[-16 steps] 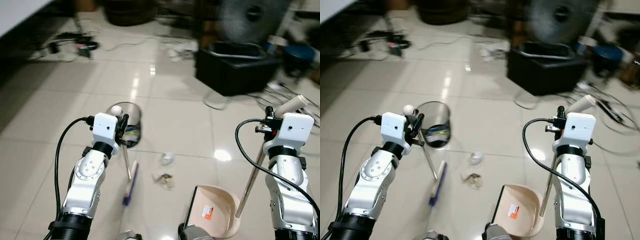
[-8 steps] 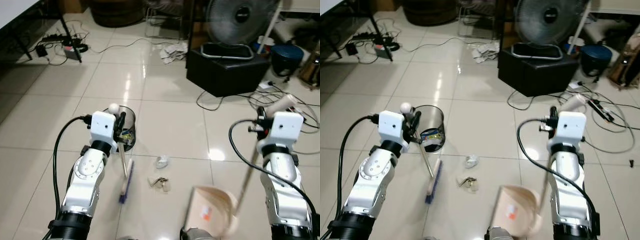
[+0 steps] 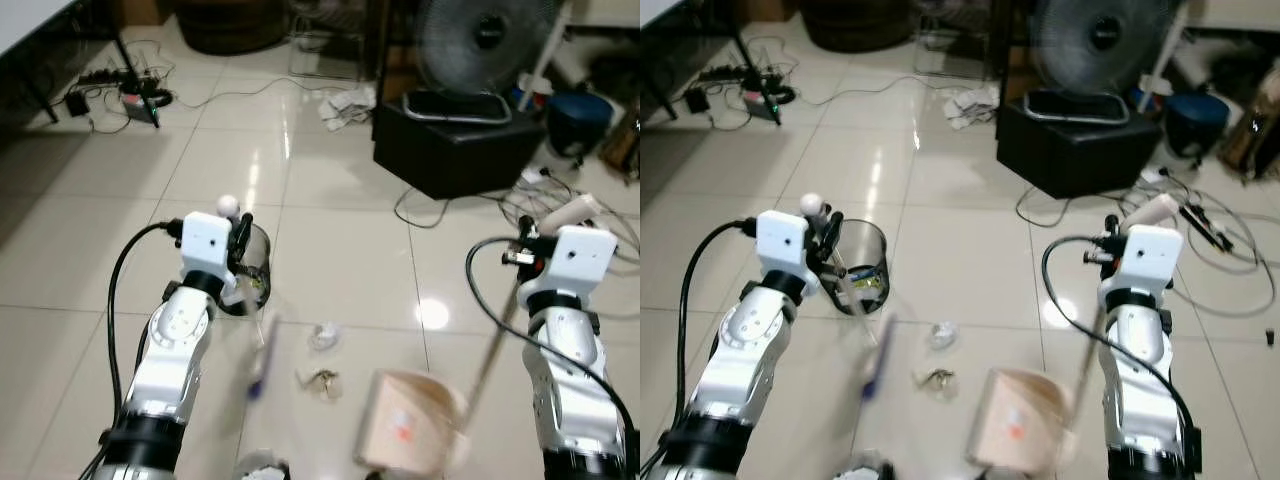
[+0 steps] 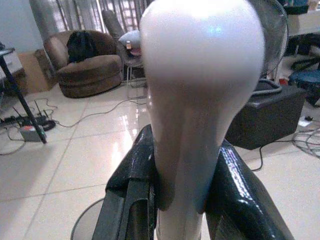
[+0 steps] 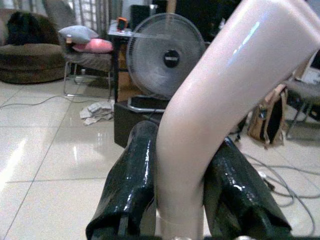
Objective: Sweep floor
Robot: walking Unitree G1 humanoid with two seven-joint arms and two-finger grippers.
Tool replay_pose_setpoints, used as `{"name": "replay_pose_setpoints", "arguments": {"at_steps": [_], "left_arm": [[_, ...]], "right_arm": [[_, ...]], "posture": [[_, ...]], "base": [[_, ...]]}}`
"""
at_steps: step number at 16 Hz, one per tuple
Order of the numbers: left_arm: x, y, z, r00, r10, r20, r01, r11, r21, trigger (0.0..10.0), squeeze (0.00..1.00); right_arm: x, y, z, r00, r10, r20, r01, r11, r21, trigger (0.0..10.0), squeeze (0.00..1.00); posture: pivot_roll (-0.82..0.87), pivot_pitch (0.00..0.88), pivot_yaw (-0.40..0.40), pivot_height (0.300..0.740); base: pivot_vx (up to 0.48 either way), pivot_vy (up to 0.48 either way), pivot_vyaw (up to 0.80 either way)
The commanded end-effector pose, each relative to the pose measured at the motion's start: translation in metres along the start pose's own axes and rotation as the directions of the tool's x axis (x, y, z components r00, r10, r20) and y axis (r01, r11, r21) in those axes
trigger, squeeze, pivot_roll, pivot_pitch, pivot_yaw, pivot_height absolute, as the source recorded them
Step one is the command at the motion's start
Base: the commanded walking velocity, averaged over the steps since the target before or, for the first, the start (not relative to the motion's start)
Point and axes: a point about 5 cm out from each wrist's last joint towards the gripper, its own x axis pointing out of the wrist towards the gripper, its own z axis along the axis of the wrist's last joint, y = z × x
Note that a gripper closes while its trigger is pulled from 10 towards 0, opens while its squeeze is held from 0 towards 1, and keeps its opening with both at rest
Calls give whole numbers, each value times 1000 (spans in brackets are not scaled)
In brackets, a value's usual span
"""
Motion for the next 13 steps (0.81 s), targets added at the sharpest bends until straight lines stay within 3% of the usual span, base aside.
{"name": "replay_pose_setpoints", "arguments": {"at_steps": [1, 10, 13], "left_arm": [[-3, 8, 2, 1000, 10, 7, -10, 999, 48, 10000, 0], [-8, 4, -2, 1000, 11, -6, -11, 999, 40, 10000, 0], [-10, 2, -5, 1000, 5, -13, -5, 999, 37, 10000, 0]], "right_arm": [[-3, 8, 3, 1000, 22, 17, -23, 999, 26, 10000, 0], [-4, 5, 2, 1000, 14, 18, -15, 1000, 20, 10000, 0], [-6, -2, 7, 996, -22, 90, 20, 999, 26, 10000, 0]], "posture": [[-15, 96, 39, 740], [-11, 85, 48, 740], [-4, 81, 47, 740]], "base": [[281, 0, 0], [282, 0, 0], [282, 0, 0]]}}
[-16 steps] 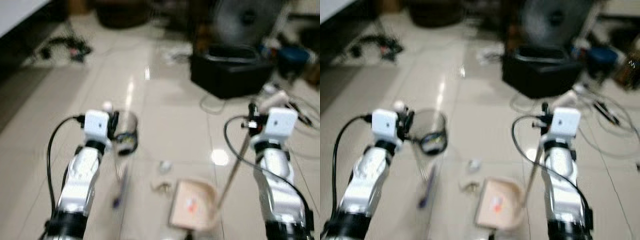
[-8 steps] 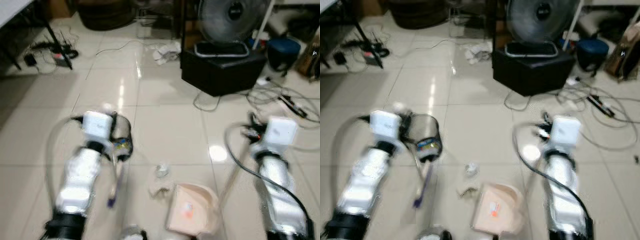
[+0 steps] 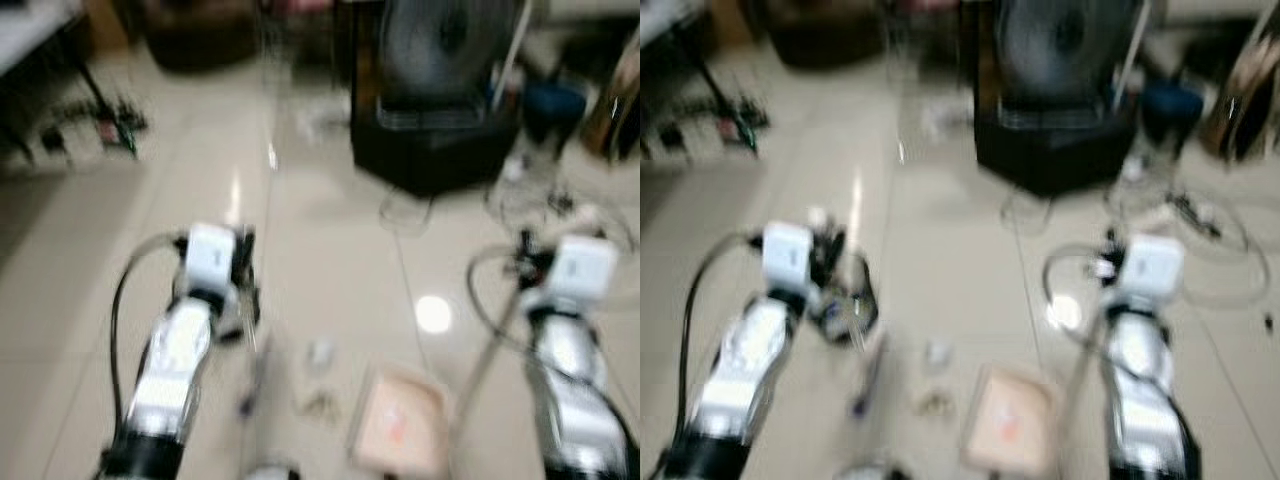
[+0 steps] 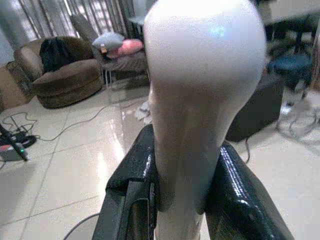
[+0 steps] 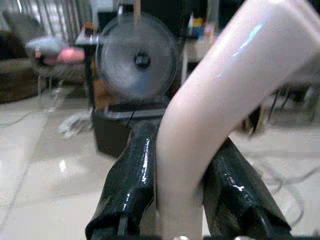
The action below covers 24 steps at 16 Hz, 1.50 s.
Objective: Sweep floor
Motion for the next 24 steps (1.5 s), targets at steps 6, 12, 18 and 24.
{"name": "replay_pose_setpoints", "arguments": {"at_steps": [6, 12, 18, 24], "left_arm": [[-6, 5, -6, 999, 51, -6, -51, 999, -5, 10000, 0], [-5, 11, -3, 994, 105, 32, -105, 994, -4, 10000, 0], [10, 13, 6, 993, 79, 89, -78, 997, -21, 10000, 0], [16, -2, 16, 994, -28, 108, 32, 999, -33, 10000, 0]], "right_arm": [[12, 2, 22, 982, 57, 179, -26, 985, -172, 10000, 0], [19, 3, 19, 970, 99, 221, -58, 981, -185, 10000, 0], [40, 33, 17, 931, 205, 301, -155, 971, -182, 10000, 0], [36, 84, -3, 918, 287, 273, -265, 957, -116, 10000, 0]], "posture": [[10, 131, 49, 740], [47, 237, 67, 740], [109, 328, 107, 740], [179, 374, 144, 740]], "base": [[47, 0, 0], [0, 0, 0], [0, 0, 0], [0, 0, 0]]}}
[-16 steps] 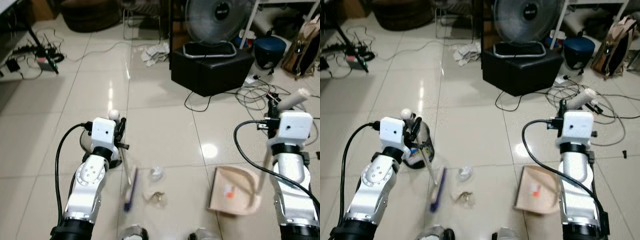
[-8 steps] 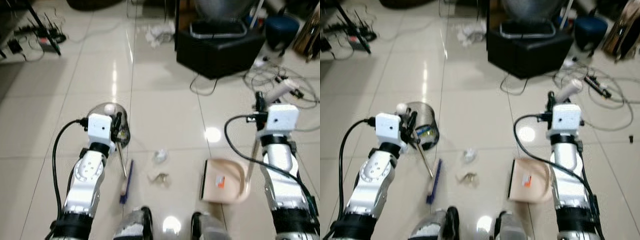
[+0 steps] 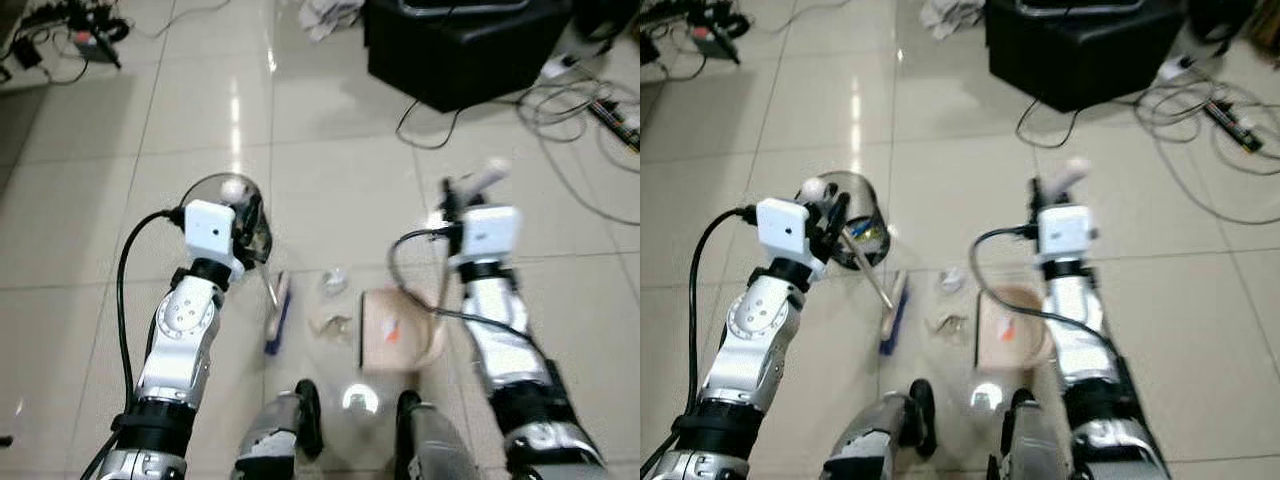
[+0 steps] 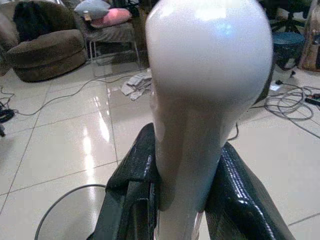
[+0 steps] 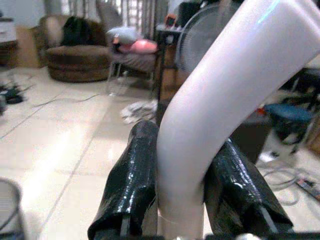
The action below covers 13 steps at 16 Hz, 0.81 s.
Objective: Sweep floor
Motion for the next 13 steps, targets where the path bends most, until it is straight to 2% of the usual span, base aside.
{"name": "replay_pose_setpoints", "arguments": {"at_steps": [1, 2, 3, 4, 5, 6, 9, 11, 13], "left_arm": [[-6, -2, -10, 998, -17, -55, 16, 1000, -11, 10000, 0], [-4, -12, -8, 997, -53, -54, 50, 998, -44, 10000, 0], [-3, -18, -5, 997, -66, -48, 62, 995, -80, 10000, 0], [-2, -24, -1, 996, -78, -40, 71, 986, -151, 10000, 0], [-1, -31, 3, 993, -116, -27, 108, 971, -213, 10000, 0], [-3, -38, 7, 984, -178, -14, 170, 957, -236, 10000, 0], [-5, -46, 14, 961, -277, -1, 265, 921, -286, 10000, 0], [1, -46, 28, 957, -288, 38, 283, 894, -348, 10000, 0], [4, -45, 36, 945, -319, 68, 323, 882, -344, 10000, 0]], "right_arm": [[-1, 6, 0, 1000, 8, 23, -8, 1000, -7, 10000, 0], [0, 17, -3, 999, 27, 17, -27, 1000, -14, 10000, 0], [1, 20, -4, 1000, 28, 15, -27, 999, -18, 10000, 0], [2, 20, -5, 1000, 20, 14, -20, 1000, -24, 10000, 0], [3, 19, -5, 1000, 9, 15, -8, 999, -33, 10000, 0], [4, 17, -6, 1000, -5, 16, 5, 999, -42, 10000, 0], [4, 12, -8, 999, -36, 16, 36, 998, -50, 10000, 0], [6, 8, -9, 998, -53, 17, 54, 997, -51, 10000, 0], [6, 6, -8, 998, -62, 25, 63, 997, -48, 10000, 0]], "posture": [[183, 374, 145, 740], [195, 379, 149, 740], [197, 380, 150, 740], [199, 380, 151, 740], [198, 373, 150, 740], [196, 369, 151, 740], [187, 353, 154, 740], [182, 336, 151, 740], [168, 315, 149, 740]], "base": [[0, 0, 0], [0, 0, 0], [0, 0, 0], [0, 0, 0], [0, 0, 0], [0, 0, 0], [0, 0, 0], [0, 0, 0], [0, 0, 0]]}}
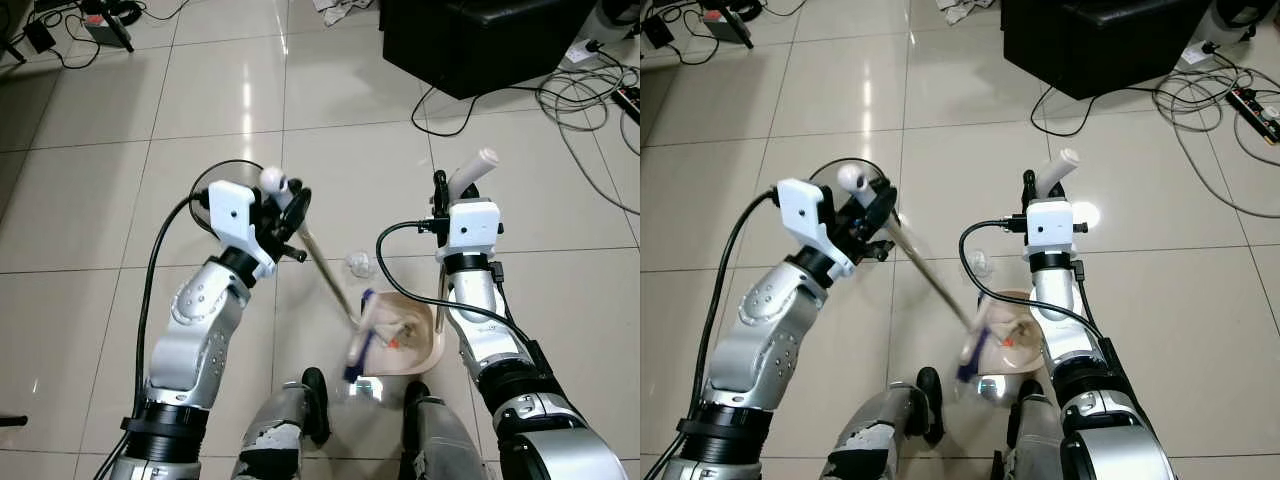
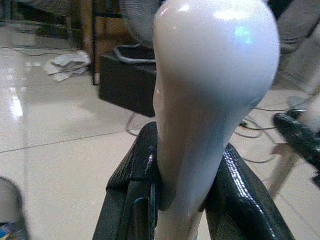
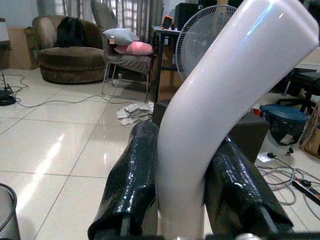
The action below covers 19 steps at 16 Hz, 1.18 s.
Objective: Sweep floor
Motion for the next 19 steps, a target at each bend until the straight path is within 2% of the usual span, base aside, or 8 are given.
{"name": "replay_pose_setpoints", "arguments": {"at_steps": [1, 5, 6, 11, 13, 17, 18, 19], "left_arm": [[0, -4, 1, 999, -47, 10, 47, 998, -32, 10000, 0], [4, 26, 18, 999, -25, 34, 22, 996, 82, 10000, 0], [2, 44, 23, 1000, -7, 28, 3, 993, 122, 10000, 0], [-20, 101, 16, 994, 94, -54, -81, 975, 207, 10000, 0], [-29, 110, 6, 987, 132, -90, -110, 970, 218, 10000, 0], [-59, 125, -25, 933, 333, -137, -306, 934, 187, 10000, 0], [-70, 114, -33, 920, 368, -135, -334, 917, 219, 10000, 0], [-70, 111, -34, 923, 362, -133, -328, 918, 223, 10000, 0]], "right_arm": [[-6, -1, -5, 1000, -4, -18, 4, 1000, -7, 10000, 0], [-7, -16, -2, 998, -54, 18, 54, 998, 36, 10000, 0], [-11, -23, -1, 997, -72, 26, 71, 996, 58, 10000, 0], [-24, -41, 8, 994, -79, 76, 67, 986, 155, 10000, 0], [-23, -43, 18, 991, -85, 106, 63, 978, 198, 10000, 0], [-5, -56, 62, 979, -107, 176, 51, 954, 297, 10000, 0], [11, -69, 90, 971, -153, 186, 73, 923, 377, 10000, 0], [14, -71, 93, 971, -155, 181, 76, 920, 384, 10000, 0]], "posture": [[159, 305, 147, 740], [122, 259, 143, 740], [111, 235, 138, 740], [69, 161, 131, 740], [54, 140, 127, 740], [5, 94, 122, 740], [-14, 79, 112, 740], [-20, 76, 110, 740]], "base": [[0, 0, 0], [0, 0, 0], [0, 0, 0], [0, 0, 0], [0, 0, 0], [0, 0, 0], [0, 0, 0], [0, 0, 0]]}}
